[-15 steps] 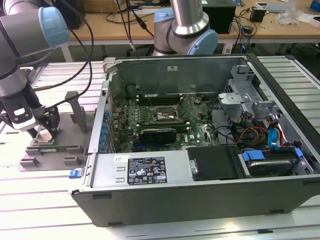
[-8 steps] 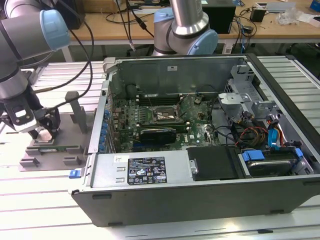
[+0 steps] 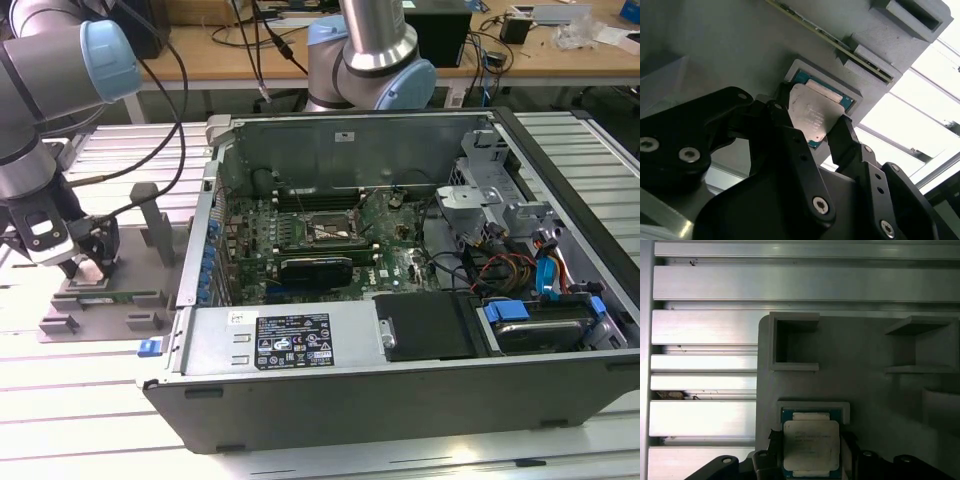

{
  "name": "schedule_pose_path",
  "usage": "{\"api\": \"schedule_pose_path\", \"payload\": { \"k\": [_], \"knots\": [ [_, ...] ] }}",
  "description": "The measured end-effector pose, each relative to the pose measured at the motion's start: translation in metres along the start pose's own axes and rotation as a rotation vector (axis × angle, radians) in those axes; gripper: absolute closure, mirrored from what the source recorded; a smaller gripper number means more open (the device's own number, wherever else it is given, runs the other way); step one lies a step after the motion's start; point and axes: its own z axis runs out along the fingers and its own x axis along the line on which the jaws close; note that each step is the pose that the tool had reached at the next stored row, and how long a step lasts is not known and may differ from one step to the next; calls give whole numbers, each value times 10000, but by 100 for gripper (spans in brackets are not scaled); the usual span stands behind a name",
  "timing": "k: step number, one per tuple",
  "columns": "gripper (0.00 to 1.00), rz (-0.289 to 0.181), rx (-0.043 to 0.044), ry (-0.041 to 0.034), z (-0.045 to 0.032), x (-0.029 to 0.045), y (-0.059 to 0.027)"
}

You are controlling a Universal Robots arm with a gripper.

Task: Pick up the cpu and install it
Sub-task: 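Pick up the cpu and move it towards the insertion slot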

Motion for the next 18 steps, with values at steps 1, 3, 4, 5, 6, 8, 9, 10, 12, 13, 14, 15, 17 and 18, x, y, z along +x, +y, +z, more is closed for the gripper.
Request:
{"api": "schedule_pose_path", "payload": {
  "k": [1,3,4,5,6,8,9,10,12,13,14,15,17,18],
  "knots": [
    [46,0,0,0,0,0,0],
    [46,-1,-1,-1,2,0,0],
    [46,-1,-1,-1,3,0,0],
    [46,-1,-1,-1,2,0,0],
    [46,-1,-3,-6,-25,-1,2],
    [46,-1,-1,-2,-65,-1,3],
    [46,-1,-1,-1,-85,-1,3],
    [46,-1,-1,-2,-103,-1,4],
    [46,0,-1,-2,-143,-2,6],
    [46,-1,-1,-2,-162,-2,7],
    [46,0,-1,-2,-167,-2,7],
    [46,-1,-1,-1,-169,-2,7],
    [46,-1,2,2,-177,-2,7],
    [46,5,0,0,-226,-3,9]
  ]
}}
